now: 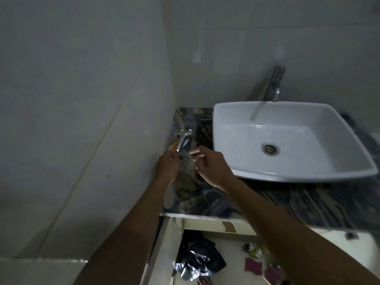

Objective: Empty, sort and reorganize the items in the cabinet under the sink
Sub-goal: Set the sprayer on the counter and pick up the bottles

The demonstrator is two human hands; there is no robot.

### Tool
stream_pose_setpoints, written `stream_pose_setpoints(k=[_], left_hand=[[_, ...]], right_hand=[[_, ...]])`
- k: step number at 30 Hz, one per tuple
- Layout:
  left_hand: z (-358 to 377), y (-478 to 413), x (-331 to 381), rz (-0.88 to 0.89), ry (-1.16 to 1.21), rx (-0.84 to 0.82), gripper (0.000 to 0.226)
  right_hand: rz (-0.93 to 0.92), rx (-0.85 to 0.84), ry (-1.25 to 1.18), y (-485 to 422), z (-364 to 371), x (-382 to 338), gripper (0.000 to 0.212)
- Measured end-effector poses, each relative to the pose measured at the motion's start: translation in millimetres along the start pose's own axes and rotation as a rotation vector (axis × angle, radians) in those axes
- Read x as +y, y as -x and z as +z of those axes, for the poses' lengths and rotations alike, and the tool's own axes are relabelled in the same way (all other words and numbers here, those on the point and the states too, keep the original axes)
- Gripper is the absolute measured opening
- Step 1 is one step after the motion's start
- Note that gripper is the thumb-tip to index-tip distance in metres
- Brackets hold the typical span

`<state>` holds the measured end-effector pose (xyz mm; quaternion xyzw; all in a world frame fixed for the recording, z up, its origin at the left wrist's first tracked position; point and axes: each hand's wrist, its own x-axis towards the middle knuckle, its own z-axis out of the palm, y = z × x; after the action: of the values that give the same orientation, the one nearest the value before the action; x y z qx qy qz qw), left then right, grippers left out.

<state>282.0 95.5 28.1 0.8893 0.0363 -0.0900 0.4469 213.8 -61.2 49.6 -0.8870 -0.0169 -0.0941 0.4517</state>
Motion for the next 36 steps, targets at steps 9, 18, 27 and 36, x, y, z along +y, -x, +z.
stream_pose_setpoints(k=[9, 18, 27, 36], left_hand=[[82.5, 128.3, 5.2, 0.128, 0.121, -0.328, 0.021], [238.1, 275.0, 18.2, 0.281, -0.128, -0.692, 0.018], [343.0, 342.8, 11.9, 0.362, -0.359, -0.978, 0.024], [451.5, 309.2, -58.7, 0.386, -0.512, -1.119, 0.034]], right_hand=[[0.206, 0.044, 0.336, 218.1, -140.9, 88.1, 0.009], [0.876, 0.02, 0.342, 456.3, -199.9, 159.7, 0.013], [1.217, 0.069, 0.226, 536.8, -171.1, 191.9, 0.025], [1.338, 0.071, 0.111, 524.9, -108.1, 282.8, 0.042]])
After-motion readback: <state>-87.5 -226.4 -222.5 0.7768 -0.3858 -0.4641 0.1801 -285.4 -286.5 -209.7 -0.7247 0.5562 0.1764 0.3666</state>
